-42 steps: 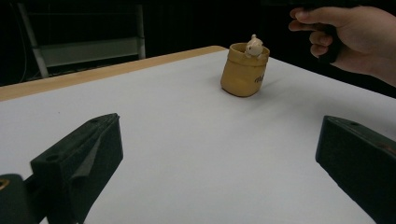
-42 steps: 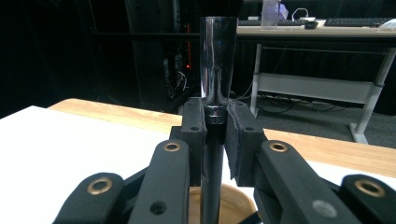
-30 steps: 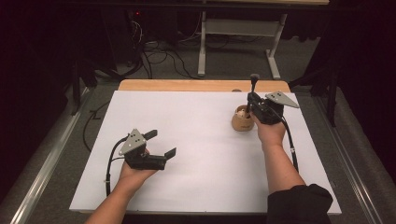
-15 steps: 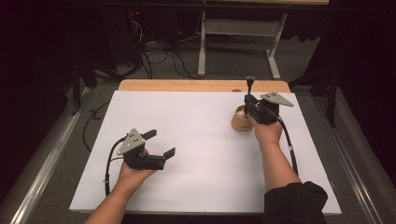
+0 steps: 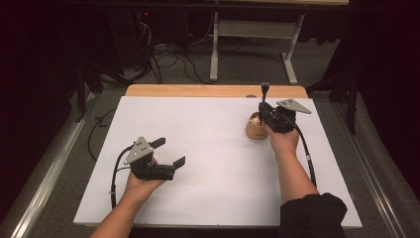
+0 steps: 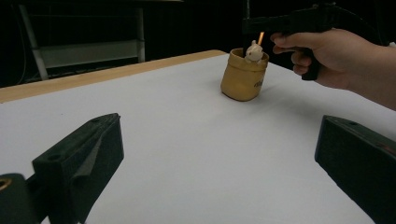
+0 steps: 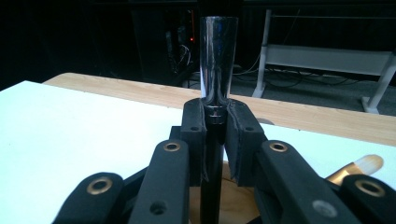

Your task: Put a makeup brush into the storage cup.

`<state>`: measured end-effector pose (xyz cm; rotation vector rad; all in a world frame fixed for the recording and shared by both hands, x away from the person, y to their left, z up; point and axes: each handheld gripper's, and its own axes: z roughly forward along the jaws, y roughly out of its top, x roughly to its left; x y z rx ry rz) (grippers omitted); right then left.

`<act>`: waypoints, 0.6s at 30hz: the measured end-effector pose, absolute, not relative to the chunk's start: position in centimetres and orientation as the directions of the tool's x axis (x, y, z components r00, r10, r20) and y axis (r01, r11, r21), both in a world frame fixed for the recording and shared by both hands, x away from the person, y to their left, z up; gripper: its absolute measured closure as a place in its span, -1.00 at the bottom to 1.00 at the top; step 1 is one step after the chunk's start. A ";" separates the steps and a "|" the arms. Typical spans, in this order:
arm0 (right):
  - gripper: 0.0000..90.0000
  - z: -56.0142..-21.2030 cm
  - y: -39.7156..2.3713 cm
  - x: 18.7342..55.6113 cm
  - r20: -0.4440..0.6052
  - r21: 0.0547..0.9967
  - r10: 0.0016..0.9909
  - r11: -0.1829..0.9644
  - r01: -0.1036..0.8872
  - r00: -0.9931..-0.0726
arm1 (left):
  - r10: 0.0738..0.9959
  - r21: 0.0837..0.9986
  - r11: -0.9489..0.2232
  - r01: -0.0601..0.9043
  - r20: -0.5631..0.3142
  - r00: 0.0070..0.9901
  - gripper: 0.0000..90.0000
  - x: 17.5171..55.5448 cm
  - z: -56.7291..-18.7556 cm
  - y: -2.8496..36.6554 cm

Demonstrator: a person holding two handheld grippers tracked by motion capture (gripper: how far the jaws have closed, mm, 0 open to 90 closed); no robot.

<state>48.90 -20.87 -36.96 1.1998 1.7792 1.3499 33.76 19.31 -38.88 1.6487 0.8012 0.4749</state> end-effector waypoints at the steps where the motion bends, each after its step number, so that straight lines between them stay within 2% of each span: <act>1: 0.80 -37.0 -20.9 48.9 0.059 0.950 0.909 0.076 0.302 -0.414 | 0.723 0.965 -0.081 0.247 -0.114 0.681 -0.95 33.8 -38.9 19.3; 18: 0.79 -38.6 -21.7 49.2 0.073 0.938 0.914 0.073 0.339 -0.399 | 0.721 0.964 -0.083 0.252 -0.116 0.684 -0.95 33.8 -39.1 19.0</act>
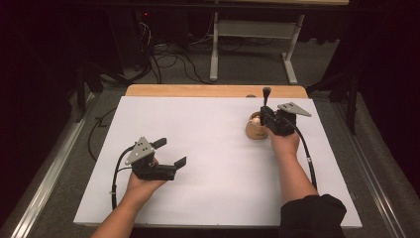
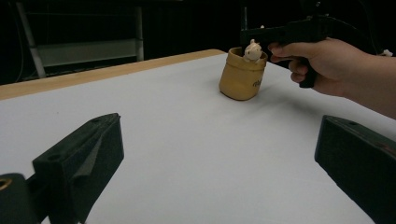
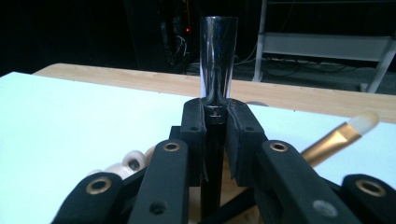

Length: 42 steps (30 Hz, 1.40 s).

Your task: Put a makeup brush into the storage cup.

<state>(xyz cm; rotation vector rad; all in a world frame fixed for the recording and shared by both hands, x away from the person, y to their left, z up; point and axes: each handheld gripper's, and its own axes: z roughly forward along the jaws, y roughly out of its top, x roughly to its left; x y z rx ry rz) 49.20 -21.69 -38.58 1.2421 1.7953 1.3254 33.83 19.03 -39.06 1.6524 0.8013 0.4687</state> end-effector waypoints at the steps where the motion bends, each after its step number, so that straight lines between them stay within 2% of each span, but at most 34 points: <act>1: 0.79 -38.6 -21.7 49.2 0.073 0.937 0.915 0.073 0.340 -0.397 | 0.720 0.964 -0.079 0.253 -0.120 0.684 -0.95 33.8 -39.1 19.0; 8: 0.77 -38.4 -21.4 49.2 0.068 0.941 0.910 0.078 0.330 -0.408 | 0.720 0.965 -0.079 0.251 -0.119 0.683 -0.95 33.8 -39.1 19.0; 14: 0.52 -37.8 -21.5 48.9 0.082 0.944 0.914 0.057 0.324 -0.398 | 0.720 0.967 -0.075 0.245 -0.118 0.684 -0.95 33.8 -38.9 19.0; 31: 0.43 -36.4 -21.8 47.3 0.059 0.945 0.898 0.091 0.314 -0.437 | 0.736 0.959 -0.083 0.270 -0.123 0.665 -0.97 33.9 -39.0 19.2; 42: 0.11 -36.5 -21.7 45.2 0.078 0.944 0.868 0.094 0.316 -0.491 | 0.742 0.960 -0.090 0.265 -0.113 0.661 -0.97 33.9 -39.0 19.5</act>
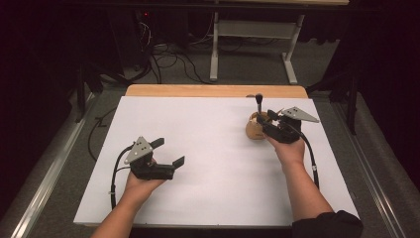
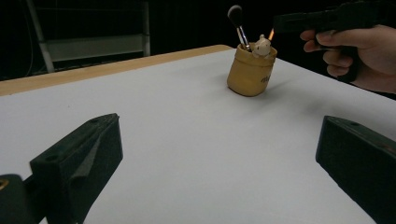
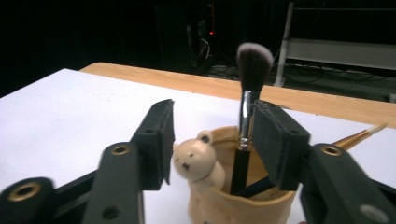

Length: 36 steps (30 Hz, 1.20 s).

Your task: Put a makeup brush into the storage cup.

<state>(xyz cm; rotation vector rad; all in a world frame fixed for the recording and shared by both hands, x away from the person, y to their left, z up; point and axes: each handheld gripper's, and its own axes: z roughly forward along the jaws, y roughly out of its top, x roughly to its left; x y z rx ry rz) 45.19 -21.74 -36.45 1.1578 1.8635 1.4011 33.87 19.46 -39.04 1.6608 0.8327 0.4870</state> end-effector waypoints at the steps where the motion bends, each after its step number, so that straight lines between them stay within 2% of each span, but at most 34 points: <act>1: 0.06 -36.5 -21.8 45.0 0.079 0.946 0.866 0.092 0.312 -0.494 | 0.743 0.960 -0.090 0.266 -0.113 0.660 -0.97 33.9 -39.1 19.5; 12: -0.35 -36.9 -22.3 42.8 0.101 0.948 0.837 0.084 0.308 -0.538 | 0.747 0.959 -0.080 0.271 -0.122 0.654 -0.97 34.0 -39.0 19.7; 18: -0.65 -36.9 -22.7 41.6 0.112 0.949 0.826 0.076 0.307 -0.552 | 0.750 0.959 -0.082 0.271 -0.120 0.651 -0.97 34.0 -39.1 19.7; 26: -0.97 -37.2 -23.0 39.4 0.088 0.950 0.831 0.096 0.297 -0.549 | 0.747 0.958 -0.092 0.270 -0.113 0.655 -0.97 33.6 -39.0 19.7; 36: -0.97 -37.4 -24.7 36.2 0.051 0.963 0.839 0.103 0.249 -0.541 | 0.754 0.956 -0.092 0.278 -0.115 0.646 -0.97 33.2 -39.1 19.9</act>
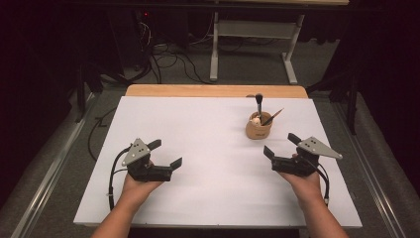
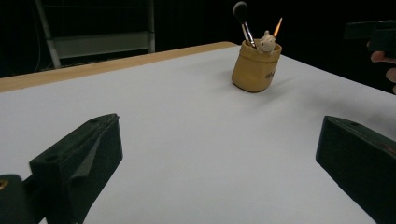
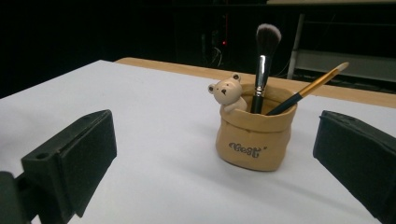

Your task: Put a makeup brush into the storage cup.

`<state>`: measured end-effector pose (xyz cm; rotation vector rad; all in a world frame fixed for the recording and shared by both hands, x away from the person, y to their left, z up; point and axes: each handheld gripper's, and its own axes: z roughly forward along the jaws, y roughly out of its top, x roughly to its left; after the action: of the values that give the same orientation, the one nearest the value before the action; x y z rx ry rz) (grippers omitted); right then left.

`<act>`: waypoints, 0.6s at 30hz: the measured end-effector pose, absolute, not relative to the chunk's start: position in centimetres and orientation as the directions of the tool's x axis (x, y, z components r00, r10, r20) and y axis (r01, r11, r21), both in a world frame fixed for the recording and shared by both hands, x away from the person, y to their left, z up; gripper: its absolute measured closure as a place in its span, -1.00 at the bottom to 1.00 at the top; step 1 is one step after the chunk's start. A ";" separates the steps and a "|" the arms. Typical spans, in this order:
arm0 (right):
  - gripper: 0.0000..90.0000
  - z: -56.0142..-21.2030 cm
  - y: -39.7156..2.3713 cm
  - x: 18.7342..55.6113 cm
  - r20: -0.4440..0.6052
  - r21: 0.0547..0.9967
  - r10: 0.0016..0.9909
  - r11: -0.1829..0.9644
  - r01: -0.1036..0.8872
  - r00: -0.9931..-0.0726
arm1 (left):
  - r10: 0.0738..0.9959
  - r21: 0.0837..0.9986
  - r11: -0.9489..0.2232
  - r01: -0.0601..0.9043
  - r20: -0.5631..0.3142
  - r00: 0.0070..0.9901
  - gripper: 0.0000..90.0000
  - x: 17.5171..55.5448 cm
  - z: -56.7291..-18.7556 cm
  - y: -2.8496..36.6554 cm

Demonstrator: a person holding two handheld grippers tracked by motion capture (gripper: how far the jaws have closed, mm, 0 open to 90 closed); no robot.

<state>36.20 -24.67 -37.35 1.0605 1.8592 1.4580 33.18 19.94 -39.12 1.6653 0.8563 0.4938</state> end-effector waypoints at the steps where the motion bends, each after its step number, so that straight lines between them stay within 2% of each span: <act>1: -0.97 -37.4 -24.7 36.2 0.051 0.963 0.839 0.103 0.249 -0.541 | 0.754 0.956 -0.092 0.278 -0.115 0.646 -0.97 33.2 -39.1 19.9; 3: -0.97 -37.7 -25.0 35.2 0.025 0.965 0.846 0.119 0.233 -0.532 | 0.756 0.955 -0.098 0.281 -0.112 0.644 -0.97 32.8 -39.2 20.0; 9: -0.97 -37.8 -25.6 33.6 0.037 0.964 0.845 0.111 0.243 -0.534 | 0.761 0.956 -0.088 0.280 -0.116 0.638 -0.97 32.3 -39.2 20.4; 18: -0.97 -38.2 -25.7 33.5 0.037 0.967 0.846 0.103 0.233 -0.532 | 0.762 0.955 -0.089 0.284 -0.118 0.636 -0.98 32.2 -39.3 20.3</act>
<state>33.47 -25.67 -38.20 1.0516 1.8391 1.4518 32.23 20.26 -39.31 1.6635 0.8708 0.4985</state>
